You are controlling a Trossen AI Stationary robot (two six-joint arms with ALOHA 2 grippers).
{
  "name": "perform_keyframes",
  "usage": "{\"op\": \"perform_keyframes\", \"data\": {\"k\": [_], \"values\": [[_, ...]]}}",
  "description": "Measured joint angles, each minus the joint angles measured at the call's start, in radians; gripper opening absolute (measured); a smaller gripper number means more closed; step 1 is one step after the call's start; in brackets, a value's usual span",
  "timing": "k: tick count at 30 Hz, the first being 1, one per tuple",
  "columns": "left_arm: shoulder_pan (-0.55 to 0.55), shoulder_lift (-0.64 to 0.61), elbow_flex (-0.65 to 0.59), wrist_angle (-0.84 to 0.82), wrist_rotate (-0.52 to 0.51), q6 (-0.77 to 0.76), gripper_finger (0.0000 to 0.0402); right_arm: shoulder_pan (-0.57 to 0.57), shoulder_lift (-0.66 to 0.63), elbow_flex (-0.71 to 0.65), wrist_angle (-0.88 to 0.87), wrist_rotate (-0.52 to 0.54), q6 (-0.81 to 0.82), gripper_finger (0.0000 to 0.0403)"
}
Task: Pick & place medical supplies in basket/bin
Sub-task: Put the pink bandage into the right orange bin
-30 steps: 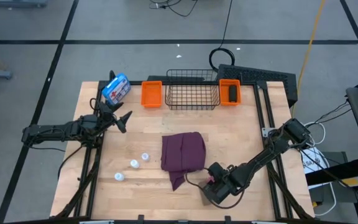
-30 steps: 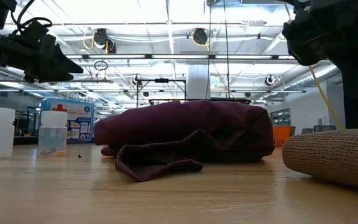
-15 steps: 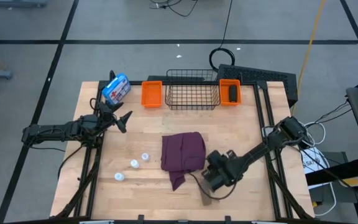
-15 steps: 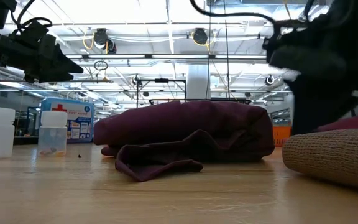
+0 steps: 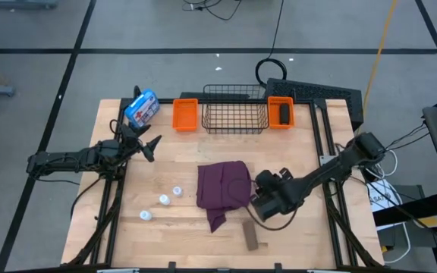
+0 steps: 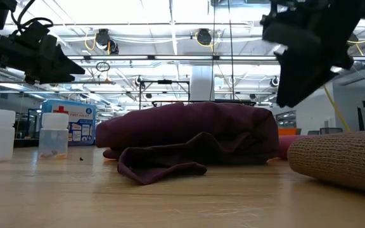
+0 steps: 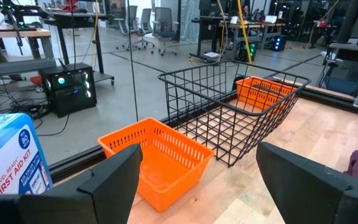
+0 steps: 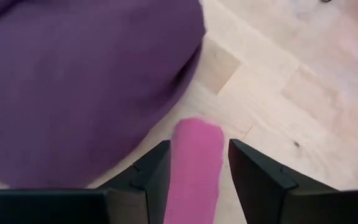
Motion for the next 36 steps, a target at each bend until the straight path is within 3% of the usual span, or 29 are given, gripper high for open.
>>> {"op": "perform_keyframes", "data": {"k": [9, 16, 22, 30, 36], "values": [[0.0, 0.0, 0.0, 0.0, 0.0, 0.0, 0.0324, 0.013, -0.107, 0.0, 0.002, -0.097, -0.116, 0.0169], [0.0, 0.0, 0.0, 0.0, 0.0, 0.0, 0.0324, 0.026, -0.106, -0.079, 0.144, -0.18, -0.122, 0.0253], [0.0, 0.0, 0.0, -0.001, 0.0, 0.0, 0.0324, 0.025, -0.107, -0.229, 0.253, -0.205, 0.063, 0.0307], [0.0, 0.0, 0.0, -0.001, 0.0, 0.0, 0.0324, 0.014, -0.111, -0.438, 0.633, -0.203, 0.104, 0.0311], [0.0, 0.0, 0.0, -0.001, 0.0, 0.0, 0.0324, -0.002, -0.112, -0.474, 0.674, -0.172, 0.088, 0.031]]}}
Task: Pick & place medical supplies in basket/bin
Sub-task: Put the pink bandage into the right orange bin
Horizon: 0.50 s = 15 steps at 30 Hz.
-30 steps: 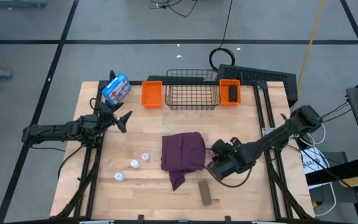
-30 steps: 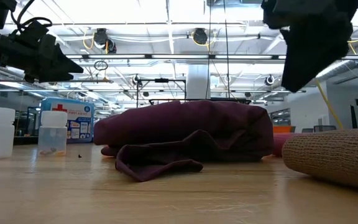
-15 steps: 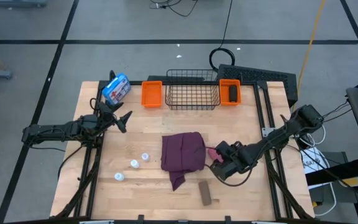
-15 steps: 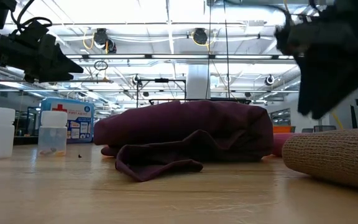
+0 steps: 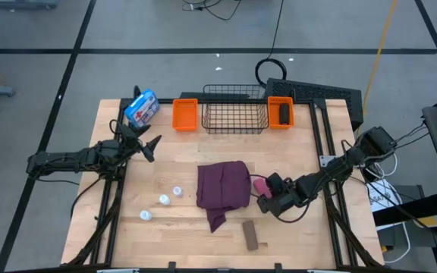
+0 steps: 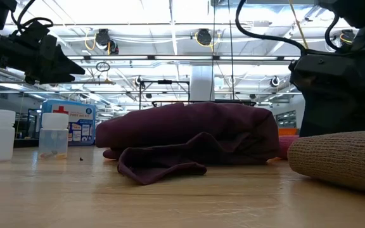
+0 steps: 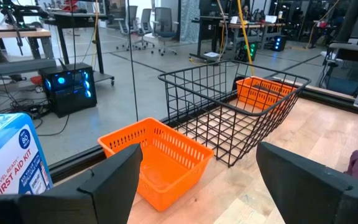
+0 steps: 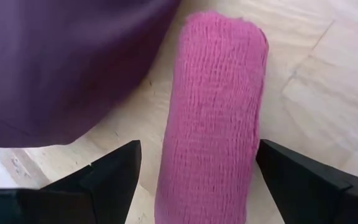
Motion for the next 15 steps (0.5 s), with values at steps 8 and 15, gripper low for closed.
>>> {"op": "perform_keyframes", "data": {"k": [8, 15], "values": [[0.0, 0.0, 0.0, 0.0, 0.0, 0.0, 0.0324, -0.049, 0.004, -0.002, -0.001, 0.039, -0.16, 0.0309], [0.0, 0.0, 0.0, 0.0, 0.0, 0.0, 0.0324, -0.126, 0.003, -0.002, -0.007, -0.011, -0.258, 0.0294]]}}
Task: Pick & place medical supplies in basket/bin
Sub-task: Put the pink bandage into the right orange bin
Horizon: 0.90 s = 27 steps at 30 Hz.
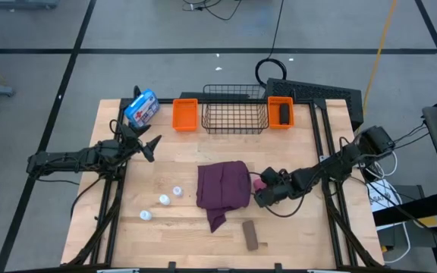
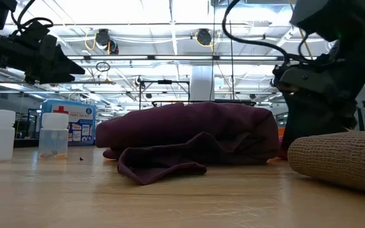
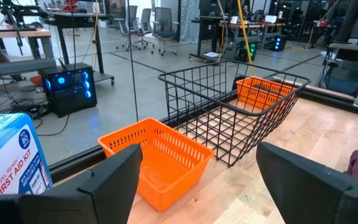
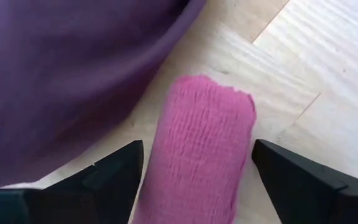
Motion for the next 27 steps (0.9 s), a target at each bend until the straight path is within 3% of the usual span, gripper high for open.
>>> {"op": "perform_keyframes", "data": {"k": [8, 13, 22, 27], "values": [[0.0, 0.0, 0.0, 0.0, 0.0, 0.0, 0.0324, -0.04, -0.008, 0.001, -0.001, -0.108, -0.088, 0.0223], [0.0, 0.0, 0.0, 0.0, 0.0, 0.0, 0.0324, -0.064, -0.083, -0.006, -0.026, -0.161, -0.141, 0.0186], [0.0, 0.0, 0.0, 0.001, 0.0, 0.0, 0.0324, -0.116, -0.337, -0.004, -0.02, -0.14, -0.315, 0.0178], [0.0, 0.0, 0.0, -0.001, 0.0, 0.0, 0.0324, -0.124, -0.459, -0.004, -0.021, -0.038, -0.417, 0.0177]]}}
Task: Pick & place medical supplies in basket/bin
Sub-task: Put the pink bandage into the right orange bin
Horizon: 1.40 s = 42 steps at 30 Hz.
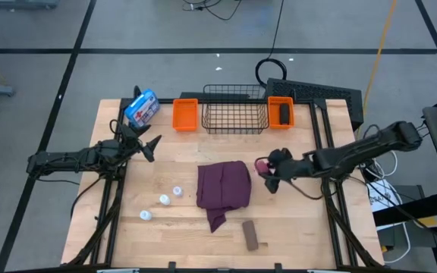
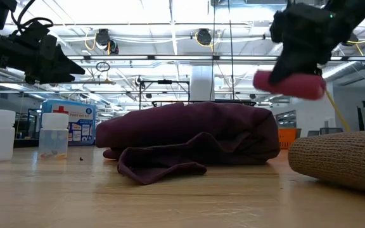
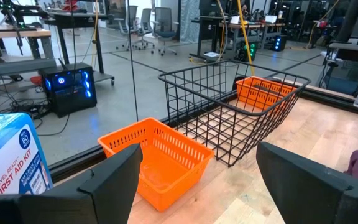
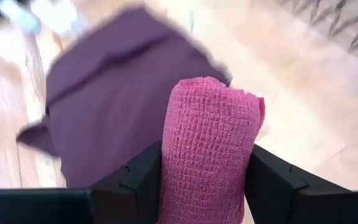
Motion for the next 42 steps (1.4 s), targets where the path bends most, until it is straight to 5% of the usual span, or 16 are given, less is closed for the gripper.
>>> {"op": "perform_keyframes", "data": {"k": [6, 18, 42], "values": [[0.0, 0.0, 0.0, 0.0, 0.0, 0.0, 0.0324, -0.041, -0.103, 0.001, 0.065, 0.104, -0.141, 0.0175], [0.0, 0.0, 0.0, 0.001, 0.0, 0.0, 0.0324, -0.146, -0.143, 0.002, 0.355, 0.124, -0.507, 0.0177], [0.0, 0.0, 0.0, -0.001, 0.0, 0.0, 0.0324, -0.529, -0.133, 0.003, 0.466, 0.125, -0.591, 0.0175]]}}
